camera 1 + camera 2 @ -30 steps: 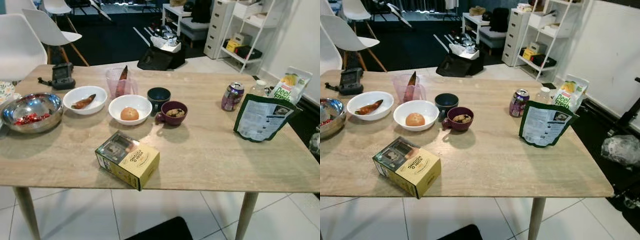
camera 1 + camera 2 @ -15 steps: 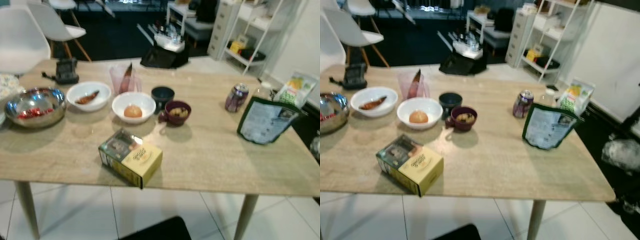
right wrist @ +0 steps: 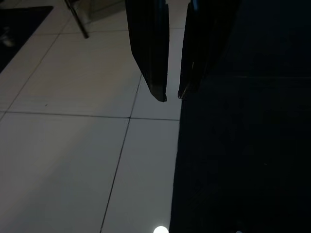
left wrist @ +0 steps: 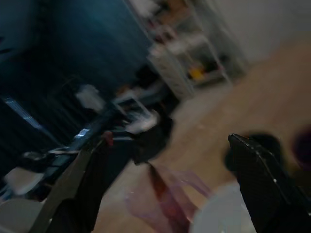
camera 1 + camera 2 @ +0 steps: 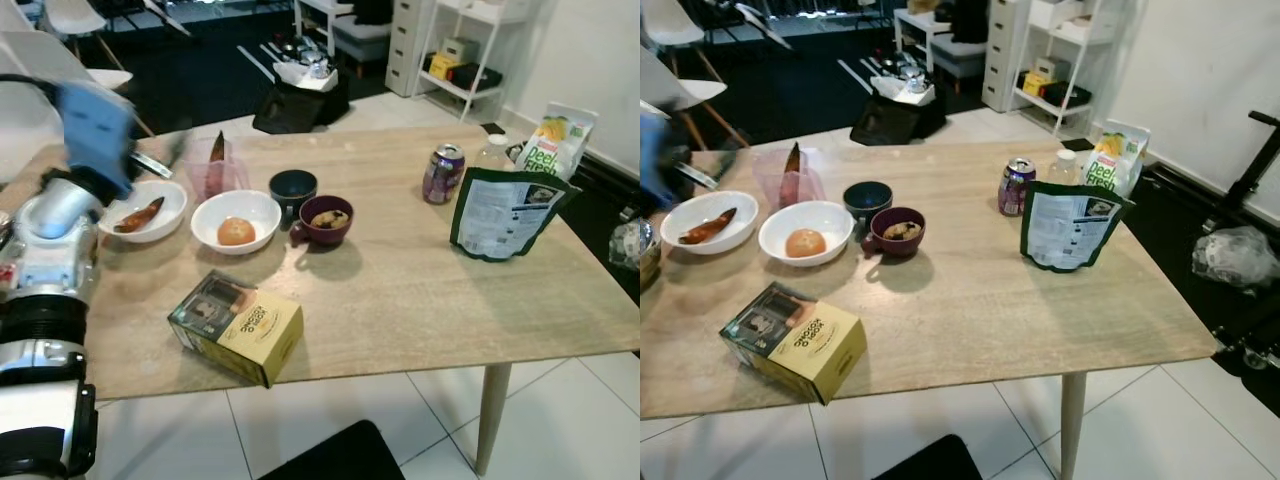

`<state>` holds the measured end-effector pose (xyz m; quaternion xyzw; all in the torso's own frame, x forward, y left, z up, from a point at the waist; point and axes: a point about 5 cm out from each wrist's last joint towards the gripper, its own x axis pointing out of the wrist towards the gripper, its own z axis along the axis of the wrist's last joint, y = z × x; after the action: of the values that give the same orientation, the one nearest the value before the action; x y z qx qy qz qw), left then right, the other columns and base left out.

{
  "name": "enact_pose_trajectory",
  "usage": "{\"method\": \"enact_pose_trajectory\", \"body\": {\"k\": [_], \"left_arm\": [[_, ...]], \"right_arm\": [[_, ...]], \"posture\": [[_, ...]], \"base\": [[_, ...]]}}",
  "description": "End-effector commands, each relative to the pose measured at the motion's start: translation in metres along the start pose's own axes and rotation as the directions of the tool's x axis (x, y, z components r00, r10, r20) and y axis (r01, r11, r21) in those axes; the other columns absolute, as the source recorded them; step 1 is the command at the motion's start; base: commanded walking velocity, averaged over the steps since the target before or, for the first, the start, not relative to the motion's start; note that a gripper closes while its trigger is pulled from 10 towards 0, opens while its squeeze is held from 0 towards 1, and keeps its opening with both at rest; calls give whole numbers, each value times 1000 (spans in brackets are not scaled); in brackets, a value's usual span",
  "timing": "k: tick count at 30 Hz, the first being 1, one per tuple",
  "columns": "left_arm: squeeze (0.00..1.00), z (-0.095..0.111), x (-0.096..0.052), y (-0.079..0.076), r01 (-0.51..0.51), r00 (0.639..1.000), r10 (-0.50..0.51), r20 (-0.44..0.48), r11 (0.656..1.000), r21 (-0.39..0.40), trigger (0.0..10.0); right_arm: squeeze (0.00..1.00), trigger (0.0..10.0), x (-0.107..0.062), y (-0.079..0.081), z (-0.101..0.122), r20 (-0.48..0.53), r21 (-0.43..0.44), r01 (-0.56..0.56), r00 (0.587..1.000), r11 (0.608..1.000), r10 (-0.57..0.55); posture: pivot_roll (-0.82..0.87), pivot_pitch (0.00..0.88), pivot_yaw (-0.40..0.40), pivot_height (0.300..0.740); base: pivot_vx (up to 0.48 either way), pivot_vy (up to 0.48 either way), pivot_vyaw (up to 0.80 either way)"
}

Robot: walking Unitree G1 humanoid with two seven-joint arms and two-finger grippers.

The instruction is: Restocking fridge

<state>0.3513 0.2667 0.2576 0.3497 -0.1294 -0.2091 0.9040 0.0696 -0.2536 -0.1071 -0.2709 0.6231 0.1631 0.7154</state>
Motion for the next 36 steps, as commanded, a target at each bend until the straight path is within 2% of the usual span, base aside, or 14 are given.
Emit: {"method": "enact_pose_trajectory", "body": {"k": [1, 3, 4, 7, 9, 10, 13, 16, 18, 21, 24, 25, 27, 36], "left_arm": [[1000, -10, -4, -5, 76, 994, -72, -79, 996, 43, 10000], [1000, -25, -6, -17, 229, 957, -198, -213, 964, 134, 10000], [1000, -25, -6, -17, 229, 957, -198, -213, 964, 134, 10000], [1000, -32, -8, -21, 304, 925, -240, -295, 932, 196, 10000], [1000, -30, -8, -18, 288, 928, -221, -301, 936, 203, 10000], [0, -29, -9, -18, 299, 925, -237, -297, 936, 185, 10000], [0, -27, -11, -18, 301, 926, -249, -284, 940, 159, 10000], [0, -13, -12, -12, 255, 954, -235, -185, 963, 90, 10000], [0, -11, -12, -11, 243, 960, -228, -165, 967, 77, 10000], [0, 2, -16, 0, 151, 985, -147, -87, 988, 44, 10000], [0, 13, -21, 6, 97, 995, -96, -35, 995, 26, 10000], [0, 13, -21, 6, 97, 995, -96, -35, 995, 26, 10000], [0, 24, -31, 13, 48, 999, -48, -7, 999, 21, 10000], [0, 27, -40, 13, 48, 999, -47, -20, 999, 21, 10000]], "right_arm": [[0, 10000, 0, 1, -1, -1, 9, -1, 1000, 1000, 1], [0, 10000, 0, 1, -2, -3, 14, -2, 1000, 1000, 2], [0, 10000, 0, 1, -2, -3, 14, -2, 1000, 1000, 2], [0, 10000, 0, 2, -2, -4, 16, -2, 1000, 1000, 2], [0, 10000, 0, 2, -3, -4, 15, -2, 1000, 1000, 2], [0, 10000, 0, 2, -3, -4, 13, -2, 1000, 1000, 2], [0, 10000, 0, 2, -3, -4, 11, -3, 1000, 1000, 3], [0, 10000, 0, 3, -3, -4, 8, -3, 1000, 1000, 3], [0, 10000, 0, 3, -3, -4, 8, -4, 1000, 1000, 4], [0, 10000, 0, 4, -4, -3, 9, -4, 1000, 1000, 4], [0, 10000, 0, 4, -4, -3, 10, -5, 1000, 1000, 5], [0, 10000, 0, 4, -4, -3, 10, -5, 1000, 1000, 5], [0, 10000, 0, 4, -3, -3, 10, -8, 1000, 1000, 8], [0, 10000, 0, 5, -1, 2, 7, -11, 1000, 1000, 11]], "posture": [[61, 0, 1, 740], [63, 0, 1, 740], [63, 0, 1, 740], [66, 0, -3, 740], [69, 0, -5, 740], [71, 0, -8, 740], [72, 0, -9, 740], [75, 0, -10, 740], [75, 0, -10, 740], [76, 0, -9, 740], [79, 0, -7, 740], [79, 0, -7, 740], [85, 0, -11, 740], [93, 0, -12, 740]], "base": [[0, 0, 0], [0, 0, 0], [0, 0, 0], [0, 0, 0], [0, 0, 0], [0, 0, 0], [0, 0, 0], [0, 0, 0], [0, 0, 0], [0, 0, 0], [0, 0, 0], [0, 0, 0], [317, 0, 0], [330, 0, 0]]}}
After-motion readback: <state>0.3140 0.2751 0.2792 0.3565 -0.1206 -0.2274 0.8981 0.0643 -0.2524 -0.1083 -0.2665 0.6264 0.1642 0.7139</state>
